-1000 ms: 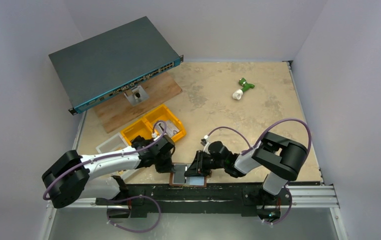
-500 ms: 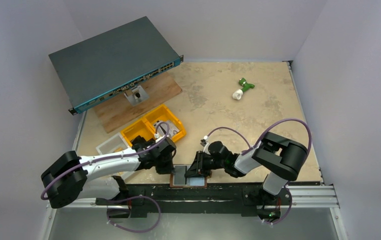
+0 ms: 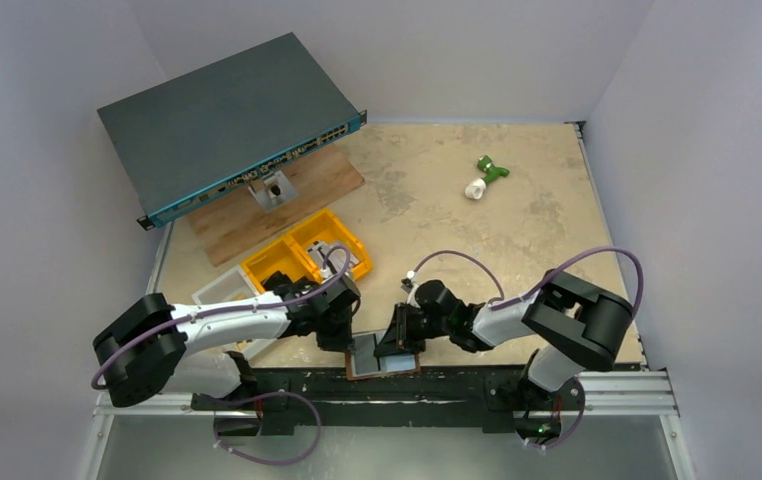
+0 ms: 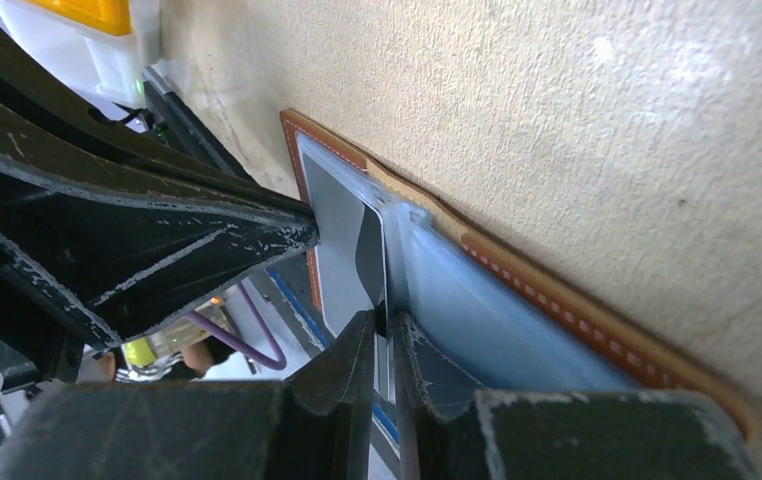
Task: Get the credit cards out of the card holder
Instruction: Remove the credit card from the card holder.
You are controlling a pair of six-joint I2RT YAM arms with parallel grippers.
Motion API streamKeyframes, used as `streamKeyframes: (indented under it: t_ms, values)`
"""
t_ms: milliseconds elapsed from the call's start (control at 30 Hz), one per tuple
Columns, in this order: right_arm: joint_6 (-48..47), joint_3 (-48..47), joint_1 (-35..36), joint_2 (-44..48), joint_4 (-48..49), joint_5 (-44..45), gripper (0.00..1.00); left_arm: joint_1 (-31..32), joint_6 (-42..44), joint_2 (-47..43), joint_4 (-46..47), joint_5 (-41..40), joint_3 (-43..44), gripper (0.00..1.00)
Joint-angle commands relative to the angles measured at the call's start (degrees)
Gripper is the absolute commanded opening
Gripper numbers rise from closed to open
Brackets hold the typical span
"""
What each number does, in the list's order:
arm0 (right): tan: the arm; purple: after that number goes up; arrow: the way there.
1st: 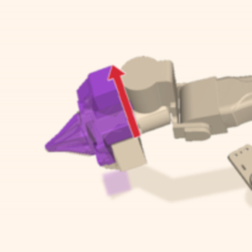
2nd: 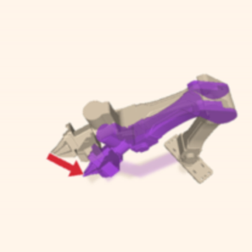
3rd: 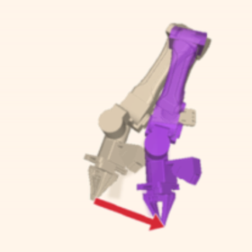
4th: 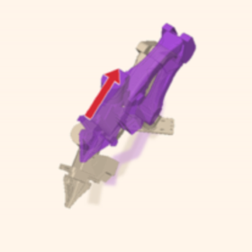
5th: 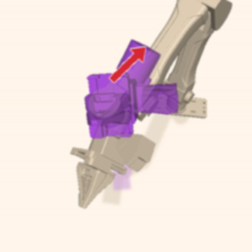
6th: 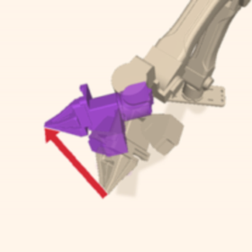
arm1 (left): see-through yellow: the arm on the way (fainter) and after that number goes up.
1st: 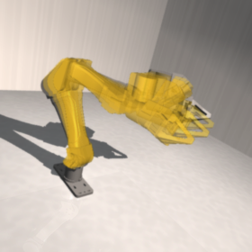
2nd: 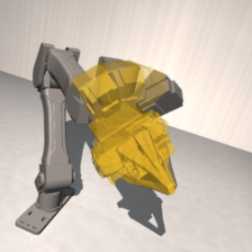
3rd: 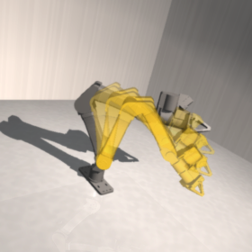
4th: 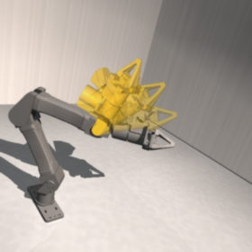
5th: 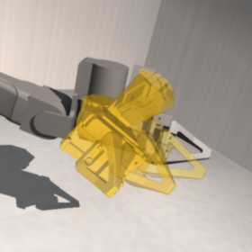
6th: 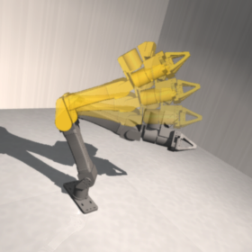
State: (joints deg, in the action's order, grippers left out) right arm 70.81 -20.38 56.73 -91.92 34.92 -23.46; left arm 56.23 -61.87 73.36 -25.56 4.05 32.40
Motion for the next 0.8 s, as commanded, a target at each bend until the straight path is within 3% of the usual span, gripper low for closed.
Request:
streamKeyframes:
  t_ms: [0,100,333,767]
  values:
    - [-4.4,-5.4,0.3,4.4,-4.5,7.0,0.07,3.0,-0.2,3.2,3.4,5.9,1.4,0.00]
    - [-5.2,-5.7,0.3,5.3,-5.9,7.4,0.00,3.0,-0.5,3.7,2.5,5.3,1.6,0.00]
    - [-5.2,-3.7,0.2,7.8,-7.9,8.1,0.00,1.8,-2.8,2.1,-1.8,0.8,0.0,0.00]
    - [-5.7,-1.2,-1.0,10.7,-11.5,11.0,0.00,-0.8,-2.3,3.3,-2.1,-0.4,-3.2,0.00]
